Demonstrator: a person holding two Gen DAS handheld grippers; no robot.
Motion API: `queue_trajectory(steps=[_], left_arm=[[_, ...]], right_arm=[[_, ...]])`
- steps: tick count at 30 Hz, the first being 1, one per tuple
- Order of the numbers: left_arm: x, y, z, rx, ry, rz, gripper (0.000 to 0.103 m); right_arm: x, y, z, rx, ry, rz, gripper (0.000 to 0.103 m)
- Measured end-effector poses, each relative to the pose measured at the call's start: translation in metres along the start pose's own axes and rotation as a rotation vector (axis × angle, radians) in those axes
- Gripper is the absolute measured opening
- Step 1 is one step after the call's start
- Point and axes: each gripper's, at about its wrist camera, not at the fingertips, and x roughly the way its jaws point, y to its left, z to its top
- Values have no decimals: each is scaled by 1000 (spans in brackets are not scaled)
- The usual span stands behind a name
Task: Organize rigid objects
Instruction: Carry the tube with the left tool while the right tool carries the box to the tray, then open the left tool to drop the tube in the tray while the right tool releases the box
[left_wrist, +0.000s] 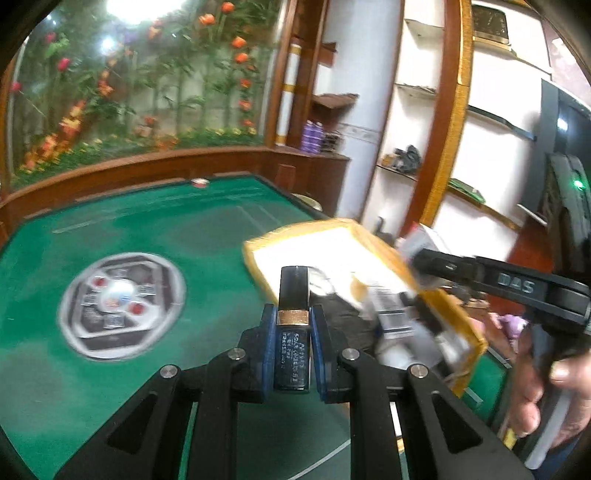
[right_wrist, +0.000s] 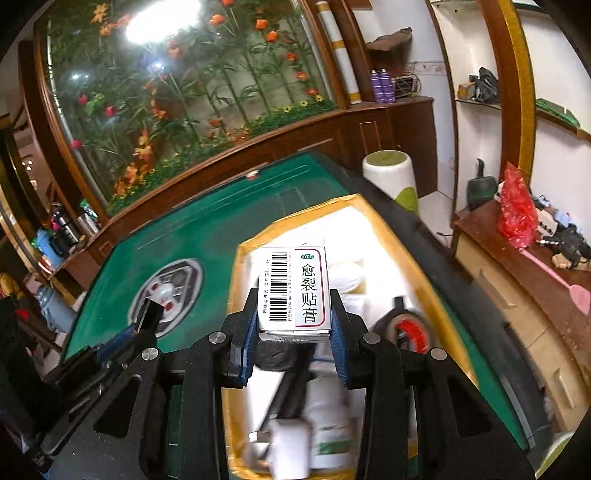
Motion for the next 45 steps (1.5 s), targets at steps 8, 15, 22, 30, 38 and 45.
queue_trajectory(steps=[8,15,22,30,38,45], left_arm=[[46,-37,7,-7,90,-81,17],[72,-52,3,17,148,-88,17],[74,-54,-5,40,167,-74,17],[71,-61,-7,73,149,-56,18],[71,-65,-7,102,136,-53,18],[68,-71,-9,133,119,-49,19]], right_arm=[[39,-30,27,-51,107,-72,33],[66,-41,28,-82,196,-102,33],[81,-50,24,-83,224,-104,33],[82,-47,24,-84,212,-99,33],[78,-45,20,-81,207,-90,33],[72,-40,17,-120,198,-93,36]])
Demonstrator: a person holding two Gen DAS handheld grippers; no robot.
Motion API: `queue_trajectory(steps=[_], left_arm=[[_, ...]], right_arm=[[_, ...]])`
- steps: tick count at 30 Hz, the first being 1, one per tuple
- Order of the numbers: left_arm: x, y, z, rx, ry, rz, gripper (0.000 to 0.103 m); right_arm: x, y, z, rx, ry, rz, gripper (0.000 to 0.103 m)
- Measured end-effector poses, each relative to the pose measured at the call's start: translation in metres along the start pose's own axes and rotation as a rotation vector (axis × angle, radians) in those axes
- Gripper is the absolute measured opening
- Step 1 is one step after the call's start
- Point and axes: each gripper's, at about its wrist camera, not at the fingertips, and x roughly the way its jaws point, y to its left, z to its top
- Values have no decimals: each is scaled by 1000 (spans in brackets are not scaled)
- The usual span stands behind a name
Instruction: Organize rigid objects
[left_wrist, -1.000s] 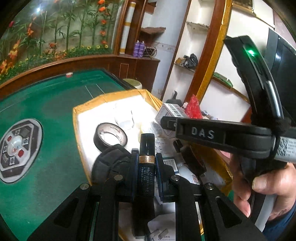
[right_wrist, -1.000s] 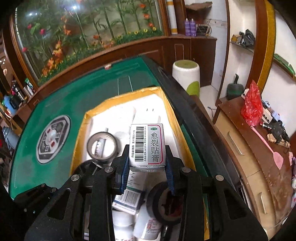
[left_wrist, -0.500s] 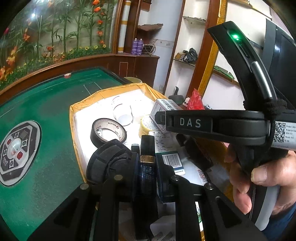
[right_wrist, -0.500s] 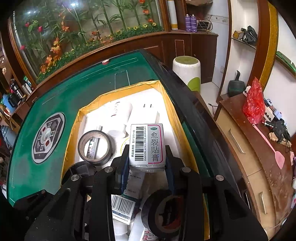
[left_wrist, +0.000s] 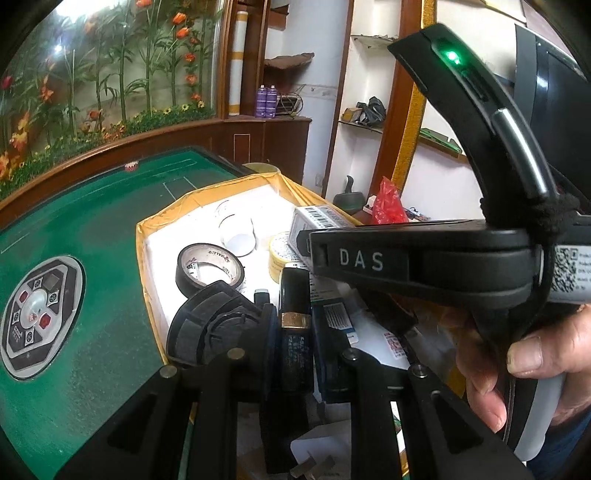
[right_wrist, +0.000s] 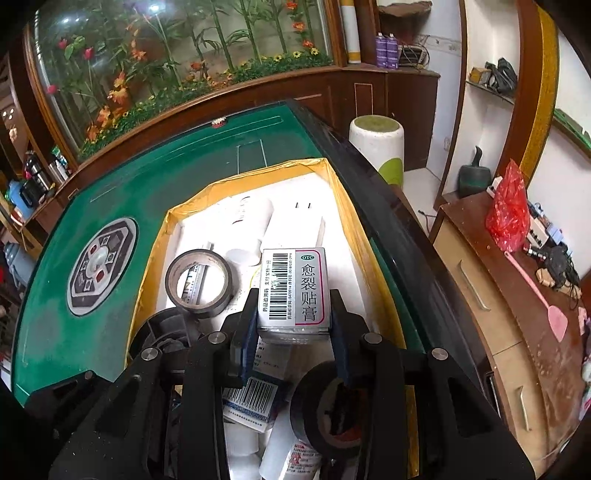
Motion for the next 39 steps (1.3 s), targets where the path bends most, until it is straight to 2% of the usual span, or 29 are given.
queue_trajectory(steps=[1,3,5,9,10,12,13,14,17,19,22,24,30,34,39], left_arm=[[0,0,0,2,1,1,19],[0,-1,-1,2,2,1,19],[-1,-1,-1,4,4,2,19],[-10,-3,-2,18,-20,8,20],[-12,-5,-3,25,-23,9,23],[-16,-8,-5,37,-27,8,42],[-19,-9,-6,41,-35,11,60],[-24,-10,-8,46,-55,17,71],[-39,-13,-12,67,-104,35,76],[-45,-12,-15,72,-101,40,81],[-55,-7,-23,68,-90,50,81],[-61,-2,-29,65,-86,64,81],[-78,16,-48,78,-70,169,84],[-84,23,-58,113,-37,222,85],[-89,20,-64,160,-12,308,85]], right_arm=[[-1,1,0,-4,-3,-3,38],[-6,2,-2,-11,-17,-6,51],[-11,4,-4,-16,-32,-2,56],[-24,8,-7,-27,-57,-19,56],[-27,9,-8,-26,-65,-19,56],[-34,11,-11,-21,-79,-19,58],[-39,11,-12,-17,-90,-21,60],[-45,13,-15,-14,-105,-23,63],[-61,17,-24,-2,-144,-26,65],[-71,19,-32,12,-169,-41,65],[-87,18,-46,53,-215,-59,65],[-97,17,-57,73,-241,-82,71],[-109,29,-100,107,-269,-148,73],[-109,47,-129,95,-269,-141,73],[-106,66,-144,95,-287,-136,73]])
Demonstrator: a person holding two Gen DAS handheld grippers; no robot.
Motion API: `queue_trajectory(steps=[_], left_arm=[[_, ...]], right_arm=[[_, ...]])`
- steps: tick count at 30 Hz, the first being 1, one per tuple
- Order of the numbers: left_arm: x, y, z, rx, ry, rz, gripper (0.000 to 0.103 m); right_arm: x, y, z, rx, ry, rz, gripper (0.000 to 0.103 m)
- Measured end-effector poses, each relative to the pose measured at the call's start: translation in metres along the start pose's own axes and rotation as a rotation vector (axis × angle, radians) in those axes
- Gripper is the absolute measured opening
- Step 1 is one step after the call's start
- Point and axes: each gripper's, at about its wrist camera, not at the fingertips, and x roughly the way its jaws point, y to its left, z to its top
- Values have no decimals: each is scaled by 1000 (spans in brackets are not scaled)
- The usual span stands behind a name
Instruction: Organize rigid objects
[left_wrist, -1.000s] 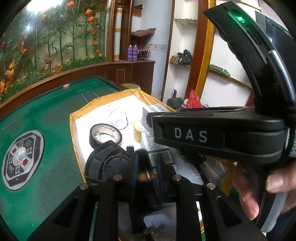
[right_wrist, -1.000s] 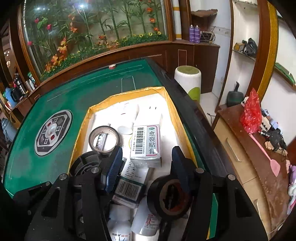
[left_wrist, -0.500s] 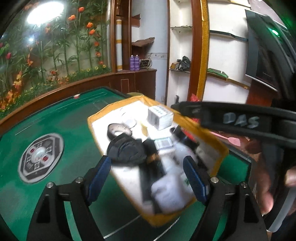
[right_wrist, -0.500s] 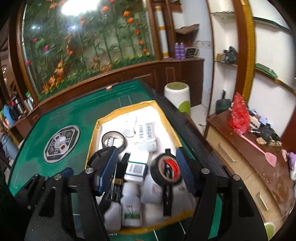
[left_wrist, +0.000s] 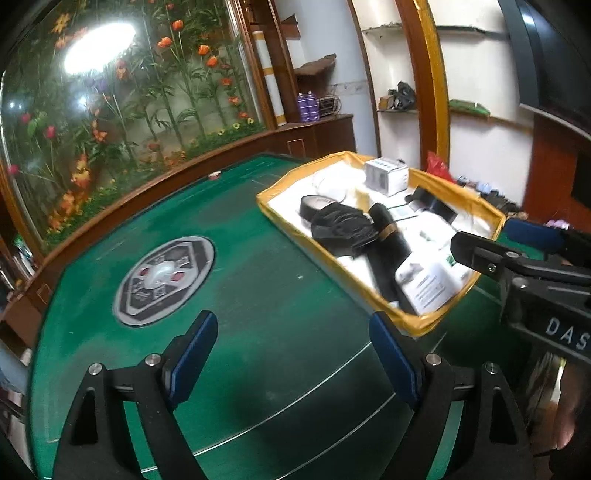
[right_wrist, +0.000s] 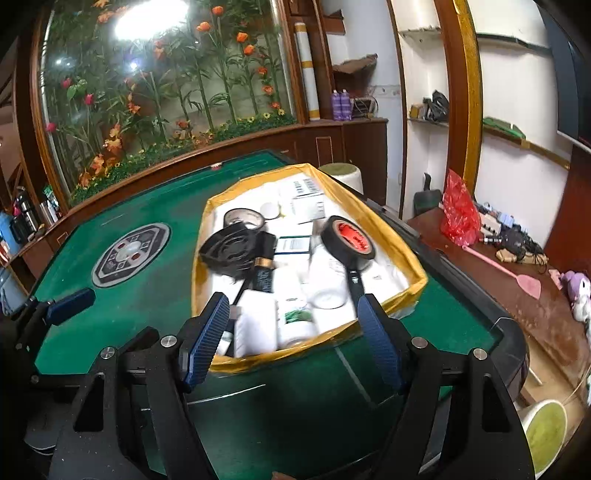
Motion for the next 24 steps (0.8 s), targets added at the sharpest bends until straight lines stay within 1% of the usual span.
queue_trajectory(steps=[2,4,5,8,12,17,24], left_arm=[[-2,0,-1,13,3,10,85],[-7,3,-2,12,-26,29,85],[-9,4,-3,5,-28,22,85],[-4,11,-5,-15,-6,-11,85],[1,15,-5,-43,20,-17,85],[1,16,-8,-47,23,5,85],[3,16,-8,-49,34,9,85]], right_arm=[[0,5,-3,2,-2,-18,73],[0,6,-3,18,-2,-12,73],[0,5,-2,32,-4,-15,73],[1,3,-1,43,-3,-22,73],[4,4,-4,37,6,-24,73],[8,6,-7,31,18,-18,73],[8,10,-10,16,18,-10,73]])
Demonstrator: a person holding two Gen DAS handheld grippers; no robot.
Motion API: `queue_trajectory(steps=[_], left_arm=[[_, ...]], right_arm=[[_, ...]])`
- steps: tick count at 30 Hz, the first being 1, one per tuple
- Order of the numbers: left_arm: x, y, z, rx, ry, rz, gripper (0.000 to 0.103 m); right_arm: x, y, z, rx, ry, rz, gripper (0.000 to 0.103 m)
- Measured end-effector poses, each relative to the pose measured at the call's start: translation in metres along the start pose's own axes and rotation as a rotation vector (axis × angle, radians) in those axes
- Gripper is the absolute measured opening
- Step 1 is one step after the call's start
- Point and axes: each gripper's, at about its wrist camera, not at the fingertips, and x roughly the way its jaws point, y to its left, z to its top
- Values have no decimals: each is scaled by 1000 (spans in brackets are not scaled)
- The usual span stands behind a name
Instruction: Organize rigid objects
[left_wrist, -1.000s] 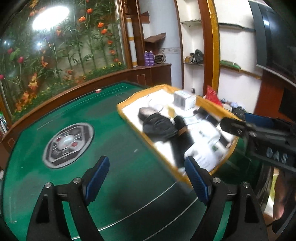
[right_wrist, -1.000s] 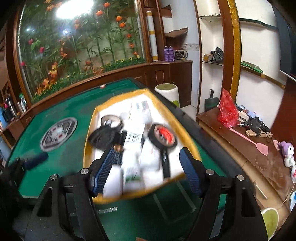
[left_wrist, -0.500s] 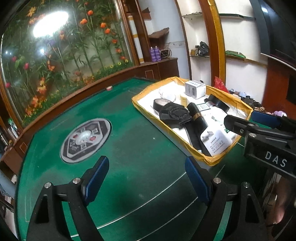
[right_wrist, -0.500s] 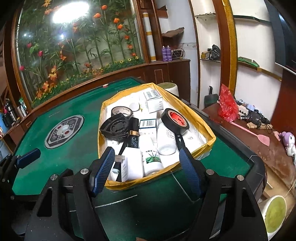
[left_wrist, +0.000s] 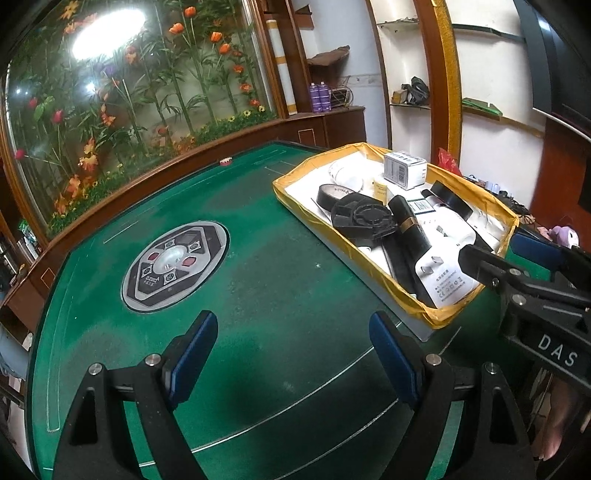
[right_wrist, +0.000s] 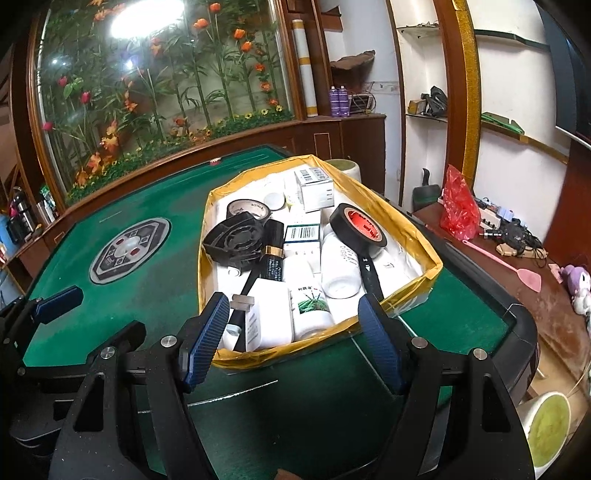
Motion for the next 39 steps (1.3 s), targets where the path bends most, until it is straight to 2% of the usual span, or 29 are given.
queue_trajectory(steps=[39], left_arm=[[0,-2,-2,26,16,14,85]], right_arm=[[5,4,-6,12,23,31,73]])
